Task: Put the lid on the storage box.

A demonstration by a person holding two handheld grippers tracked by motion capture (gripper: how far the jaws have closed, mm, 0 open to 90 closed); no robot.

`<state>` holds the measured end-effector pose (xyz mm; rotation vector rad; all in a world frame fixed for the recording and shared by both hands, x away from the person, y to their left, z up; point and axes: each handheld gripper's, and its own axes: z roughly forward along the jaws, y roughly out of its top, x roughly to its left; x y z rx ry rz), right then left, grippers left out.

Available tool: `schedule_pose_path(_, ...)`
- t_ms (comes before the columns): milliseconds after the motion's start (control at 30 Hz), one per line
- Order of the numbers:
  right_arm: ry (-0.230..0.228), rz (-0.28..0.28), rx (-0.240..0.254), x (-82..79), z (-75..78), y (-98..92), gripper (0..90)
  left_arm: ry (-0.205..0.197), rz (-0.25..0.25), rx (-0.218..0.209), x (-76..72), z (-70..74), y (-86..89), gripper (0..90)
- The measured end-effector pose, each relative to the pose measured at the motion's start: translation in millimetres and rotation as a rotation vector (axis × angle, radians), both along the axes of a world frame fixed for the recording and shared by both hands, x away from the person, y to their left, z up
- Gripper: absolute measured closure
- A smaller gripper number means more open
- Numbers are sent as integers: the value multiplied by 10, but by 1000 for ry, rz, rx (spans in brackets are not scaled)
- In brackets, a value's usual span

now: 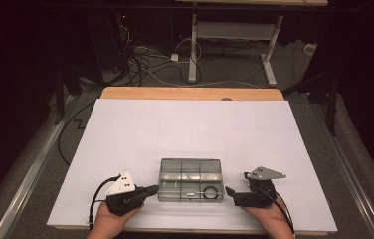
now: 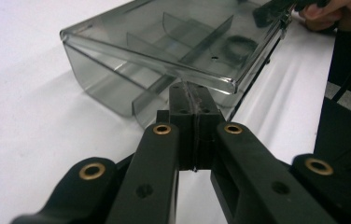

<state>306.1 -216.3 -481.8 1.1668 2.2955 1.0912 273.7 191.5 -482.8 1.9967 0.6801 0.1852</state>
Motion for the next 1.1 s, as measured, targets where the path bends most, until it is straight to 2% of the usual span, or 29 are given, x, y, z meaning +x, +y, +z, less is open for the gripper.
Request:
schedule_pose_path(100, 6, -18, -8, 18, -5, 5, 1, 5, -3, -2, -13, -16, 28, 881)
schedule_pose_path(233, 0, -34, 0, 16, -1, -8, 0, 4, 1, 20, -18, -51, 21, 881)
schedule_pose_path(367, -2, -29, 1, 12, -2, -9, 0, -4, 33, 35, 19, -59, 59, 881)
schedule_pose_path(733, -9, -27, 5, 8, 5, -15, 0, -1, 160, 33, 219, -64, 355, 881)
schedule_pose_path(833, -10, -26, 7, 9, 3, -8, 0, -9, 184, 44, 275, -56, 400, 881)
schedule_pose_path(967, -16, -26, 15, 13, 13, -14, 0, -17, 227, 49, 390, -26, 485, 881)
schedule_pose_path(1067, -22, -23, 16, 19, 15, -17, 0, 2, 241, 26, 499, -21, 560, 881)
schedule_pose_path(1100, -24, -26, 19, 23, 16, -16, 0, 1, 244, 32, 524, -26, 563, 881)
